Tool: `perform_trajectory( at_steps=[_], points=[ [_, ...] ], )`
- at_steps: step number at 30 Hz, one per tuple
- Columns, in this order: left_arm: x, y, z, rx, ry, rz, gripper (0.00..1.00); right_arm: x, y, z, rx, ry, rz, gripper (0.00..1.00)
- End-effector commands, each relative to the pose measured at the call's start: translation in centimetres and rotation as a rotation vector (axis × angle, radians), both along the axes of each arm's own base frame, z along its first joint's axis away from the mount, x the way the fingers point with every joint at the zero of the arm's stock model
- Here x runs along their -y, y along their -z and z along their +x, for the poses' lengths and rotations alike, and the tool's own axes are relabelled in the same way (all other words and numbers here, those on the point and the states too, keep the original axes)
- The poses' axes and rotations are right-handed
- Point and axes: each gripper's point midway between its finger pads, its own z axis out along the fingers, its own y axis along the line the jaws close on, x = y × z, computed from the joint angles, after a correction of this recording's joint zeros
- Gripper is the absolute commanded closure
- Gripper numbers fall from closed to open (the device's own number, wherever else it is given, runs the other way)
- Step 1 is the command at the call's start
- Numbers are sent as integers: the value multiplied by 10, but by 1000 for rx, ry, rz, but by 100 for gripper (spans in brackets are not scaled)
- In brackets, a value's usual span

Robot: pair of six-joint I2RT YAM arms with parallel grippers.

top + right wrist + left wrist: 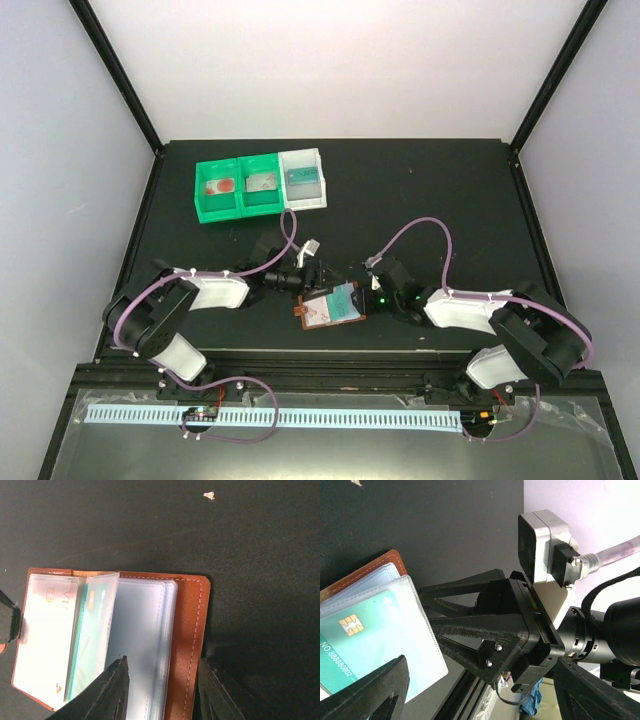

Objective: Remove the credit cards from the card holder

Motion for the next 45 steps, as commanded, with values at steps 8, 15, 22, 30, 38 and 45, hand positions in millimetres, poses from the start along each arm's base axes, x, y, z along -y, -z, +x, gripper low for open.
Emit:
perform_trajectory(
  at_steps=[8,15,22,30,38,45],
  points=[
    [6,-9,4,58,12,-1,20,10,0,-3,-7,23,-21,65],
    [-3,12,1,35,-2,64,23,16,-13,-1,24,44,-34,67],
    [-7,25,1,19,-15,90,28,0,-30,-4,20,-2,59,71],
    [-17,37,-1,10,-37,132,29,-17,-27,-7,-26,-51,111,78],
    [-28,50,0,-5,-70,173,32,-17,-7,-10,-78,-55,74,82],
    [-45,57,13,-8,-114,201,36,-14,11,-18,-134,-42,52,86]
  ],
)
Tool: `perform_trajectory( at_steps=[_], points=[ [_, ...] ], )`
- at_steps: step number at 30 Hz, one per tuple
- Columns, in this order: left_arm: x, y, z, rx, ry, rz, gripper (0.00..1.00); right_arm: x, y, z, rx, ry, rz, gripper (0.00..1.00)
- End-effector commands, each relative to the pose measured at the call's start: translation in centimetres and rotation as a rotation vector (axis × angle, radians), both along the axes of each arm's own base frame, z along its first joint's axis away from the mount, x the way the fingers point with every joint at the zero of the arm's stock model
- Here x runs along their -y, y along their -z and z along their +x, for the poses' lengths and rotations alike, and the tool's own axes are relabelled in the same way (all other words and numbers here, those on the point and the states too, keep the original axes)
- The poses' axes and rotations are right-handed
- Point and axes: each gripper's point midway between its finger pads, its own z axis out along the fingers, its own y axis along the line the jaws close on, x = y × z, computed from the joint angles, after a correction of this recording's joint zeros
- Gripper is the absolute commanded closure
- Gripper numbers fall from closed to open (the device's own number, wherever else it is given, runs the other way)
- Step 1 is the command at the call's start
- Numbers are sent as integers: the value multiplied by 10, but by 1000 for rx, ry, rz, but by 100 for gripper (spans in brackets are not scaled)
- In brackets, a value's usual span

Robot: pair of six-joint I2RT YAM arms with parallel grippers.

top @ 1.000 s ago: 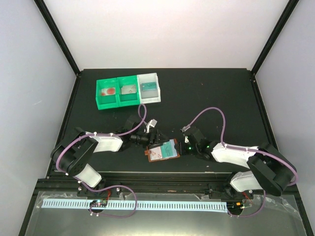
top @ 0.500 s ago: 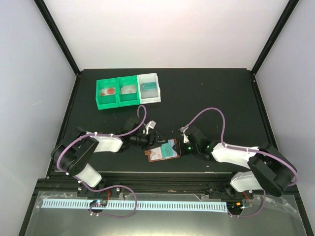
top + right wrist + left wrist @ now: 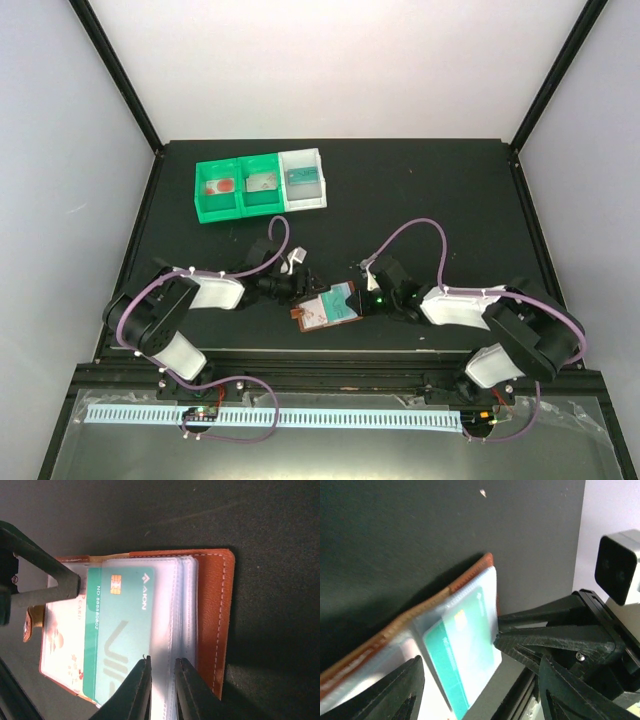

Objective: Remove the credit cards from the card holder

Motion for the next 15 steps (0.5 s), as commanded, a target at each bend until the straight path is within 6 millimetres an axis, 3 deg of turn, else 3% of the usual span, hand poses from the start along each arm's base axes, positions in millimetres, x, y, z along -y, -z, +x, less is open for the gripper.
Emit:
perform_trajectory(
  at_steps=[1,8,15],
  points=[
    [-15,7,11,27,-30,37,36,1,11,-6,-46,10,-17,87],
    [-22,3,16,41,-47,39,38,-1,11,-7,-42,6,-17,98],
    [-22,-10,8,46,-39,3,38,1,-6,-1,0,15,-25,97]
  ],
)
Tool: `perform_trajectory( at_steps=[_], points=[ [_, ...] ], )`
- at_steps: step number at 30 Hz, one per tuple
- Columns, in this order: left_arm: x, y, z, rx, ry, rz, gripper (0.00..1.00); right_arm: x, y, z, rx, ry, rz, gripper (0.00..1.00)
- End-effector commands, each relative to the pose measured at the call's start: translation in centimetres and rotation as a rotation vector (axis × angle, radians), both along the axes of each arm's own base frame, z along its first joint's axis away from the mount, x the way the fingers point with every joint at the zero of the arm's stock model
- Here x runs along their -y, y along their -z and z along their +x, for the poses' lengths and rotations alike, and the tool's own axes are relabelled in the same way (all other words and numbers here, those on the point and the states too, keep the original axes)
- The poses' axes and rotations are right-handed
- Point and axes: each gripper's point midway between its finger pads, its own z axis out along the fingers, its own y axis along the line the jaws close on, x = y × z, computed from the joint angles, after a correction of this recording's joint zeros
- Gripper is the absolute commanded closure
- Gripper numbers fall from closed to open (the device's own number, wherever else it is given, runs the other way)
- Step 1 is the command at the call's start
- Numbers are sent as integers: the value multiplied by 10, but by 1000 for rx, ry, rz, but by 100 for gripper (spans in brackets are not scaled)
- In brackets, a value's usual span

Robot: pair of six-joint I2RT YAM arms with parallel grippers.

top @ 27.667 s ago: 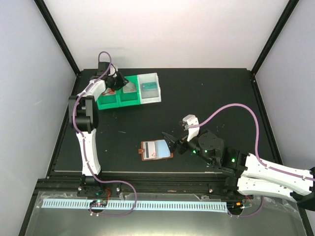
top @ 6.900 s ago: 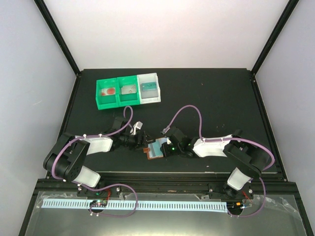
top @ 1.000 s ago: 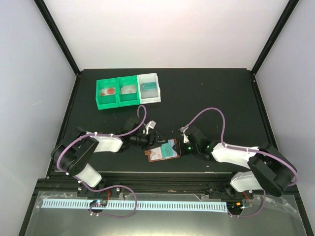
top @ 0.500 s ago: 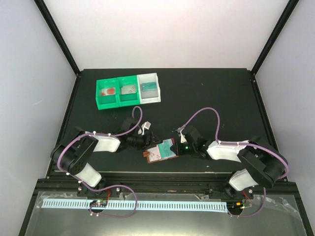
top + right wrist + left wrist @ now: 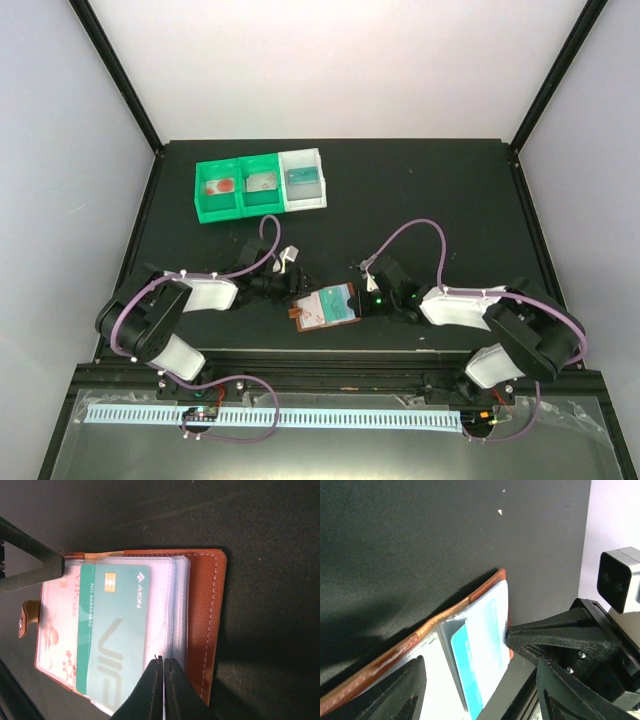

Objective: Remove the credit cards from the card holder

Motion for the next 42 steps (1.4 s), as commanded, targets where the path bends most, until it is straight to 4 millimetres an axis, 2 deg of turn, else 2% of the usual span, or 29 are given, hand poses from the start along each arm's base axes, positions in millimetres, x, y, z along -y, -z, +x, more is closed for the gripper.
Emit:
perform_trajectory(
  at_steps=[1,6,12,18,27,42],
  points=[
    [0,-17,-3,34,14,-31,38,4,-12,1,22,4,-27,97],
    [3,-25,-15,18,34,-51,37,-4,-29,2,42,-19,17,93],
    [2,-21,-28,-1,41,-55,35,-15,-36,0,39,-60,64,91],
    [5,-11,-33,-40,34,-104,36,-19,-22,-2,-4,-71,63,91],
    [10,-2,-31,-50,30,-117,39,-5,5,-9,-58,-48,-21,91],
    [24,6,-27,-65,26,-118,57,-3,9,-10,-63,-44,-32,91]
  ],
)
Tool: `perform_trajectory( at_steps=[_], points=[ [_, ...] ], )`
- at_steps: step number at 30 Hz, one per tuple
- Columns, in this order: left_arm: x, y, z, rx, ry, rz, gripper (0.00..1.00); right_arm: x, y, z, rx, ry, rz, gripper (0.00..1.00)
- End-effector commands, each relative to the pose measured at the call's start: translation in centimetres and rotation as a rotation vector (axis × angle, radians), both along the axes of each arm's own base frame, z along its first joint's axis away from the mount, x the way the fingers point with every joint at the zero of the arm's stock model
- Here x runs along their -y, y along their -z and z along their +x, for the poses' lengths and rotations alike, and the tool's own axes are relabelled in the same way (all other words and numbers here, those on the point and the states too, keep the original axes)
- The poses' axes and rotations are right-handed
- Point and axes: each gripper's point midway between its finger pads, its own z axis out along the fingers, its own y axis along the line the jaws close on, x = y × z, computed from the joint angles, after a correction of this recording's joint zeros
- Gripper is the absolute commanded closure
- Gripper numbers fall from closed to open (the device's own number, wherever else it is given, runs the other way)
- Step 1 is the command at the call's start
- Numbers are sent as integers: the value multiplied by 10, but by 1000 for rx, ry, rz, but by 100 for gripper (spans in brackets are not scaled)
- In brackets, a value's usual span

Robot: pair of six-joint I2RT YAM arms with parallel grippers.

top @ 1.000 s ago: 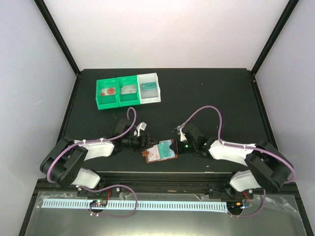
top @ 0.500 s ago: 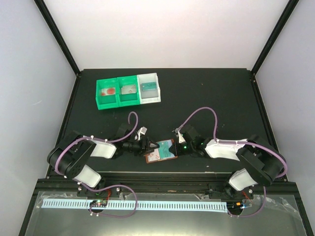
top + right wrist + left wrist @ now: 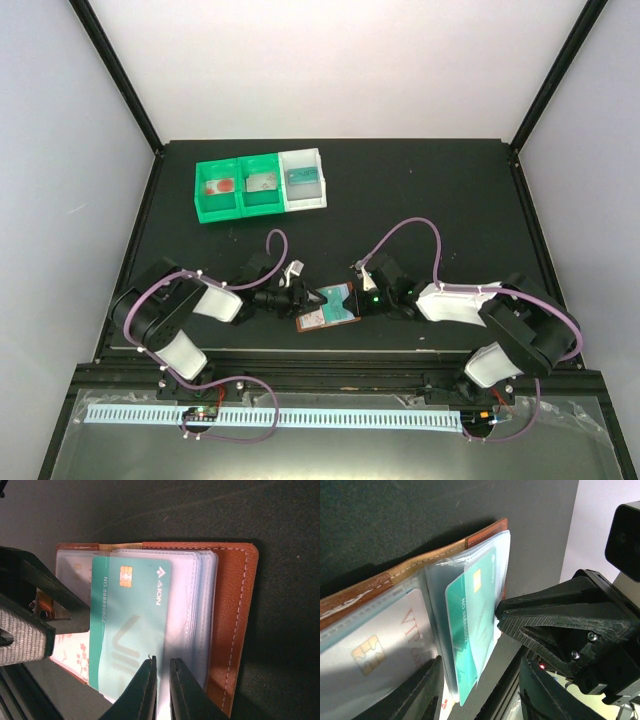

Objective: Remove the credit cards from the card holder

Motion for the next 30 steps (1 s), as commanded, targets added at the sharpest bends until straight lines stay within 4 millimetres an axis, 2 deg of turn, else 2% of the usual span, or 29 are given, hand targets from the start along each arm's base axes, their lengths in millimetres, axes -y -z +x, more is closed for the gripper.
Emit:
perform_trajectory(
  at_steps=[1,10,15,23,26,30],
  points=[
    [9,-3,8,31,-2,-18,60,6,11,-4,-22,5,-40,91],
    [9,-2,8,35,-3,-17,90,7,11,-5,-17,6,-41,92],
    [10,-2,8,38,0,-19,97,7,11,-4,-15,6,-41,92],
    [12,-5,8,33,2,-38,98,7,13,-5,-18,8,-41,92],
    [12,-6,8,28,0,-44,88,7,13,-5,-18,7,-41,92],
    [12,-3,9,22,-5,-41,83,6,13,-5,-18,6,-39,92]
  ],
)
